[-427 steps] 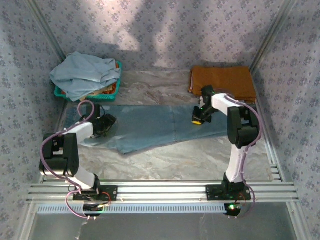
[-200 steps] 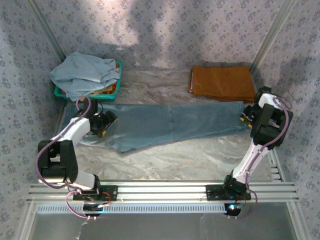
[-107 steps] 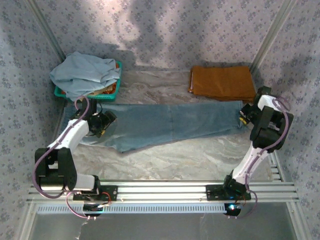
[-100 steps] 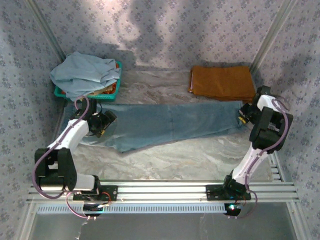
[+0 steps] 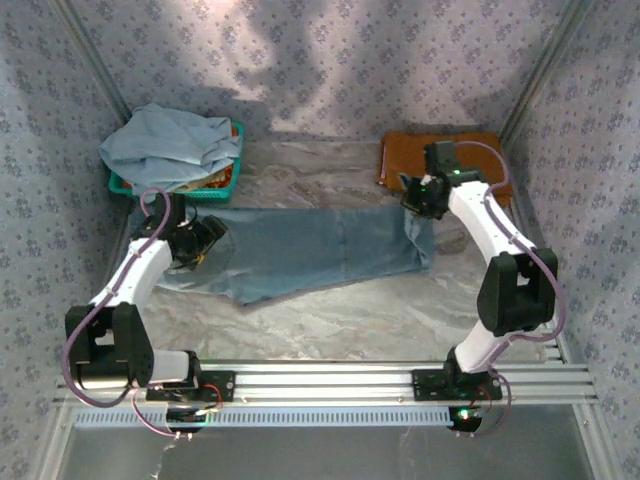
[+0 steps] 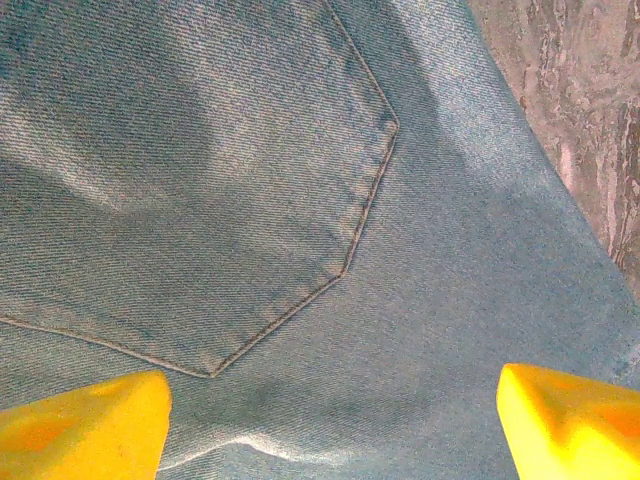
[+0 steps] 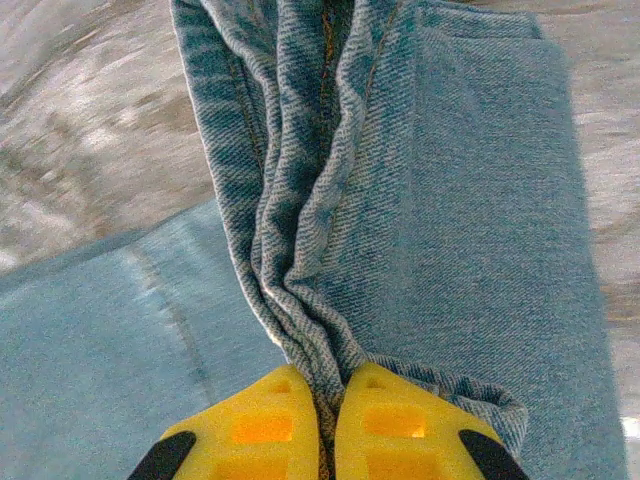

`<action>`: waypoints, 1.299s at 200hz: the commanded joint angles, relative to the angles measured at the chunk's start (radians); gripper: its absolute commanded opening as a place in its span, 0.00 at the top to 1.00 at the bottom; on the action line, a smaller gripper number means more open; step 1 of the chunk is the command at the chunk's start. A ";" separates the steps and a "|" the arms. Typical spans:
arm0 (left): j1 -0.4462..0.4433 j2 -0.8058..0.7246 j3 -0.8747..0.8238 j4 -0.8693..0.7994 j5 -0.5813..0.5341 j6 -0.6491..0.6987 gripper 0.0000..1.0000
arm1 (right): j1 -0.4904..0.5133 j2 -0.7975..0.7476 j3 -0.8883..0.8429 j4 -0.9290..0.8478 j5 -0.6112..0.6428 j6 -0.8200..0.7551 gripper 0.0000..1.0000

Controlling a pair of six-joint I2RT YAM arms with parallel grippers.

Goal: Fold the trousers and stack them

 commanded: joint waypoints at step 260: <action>0.067 -0.010 0.012 0.010 0.127 0.029 0.13 | 0.681 0.657 0.698 -0.032 0.073 0.546 0.78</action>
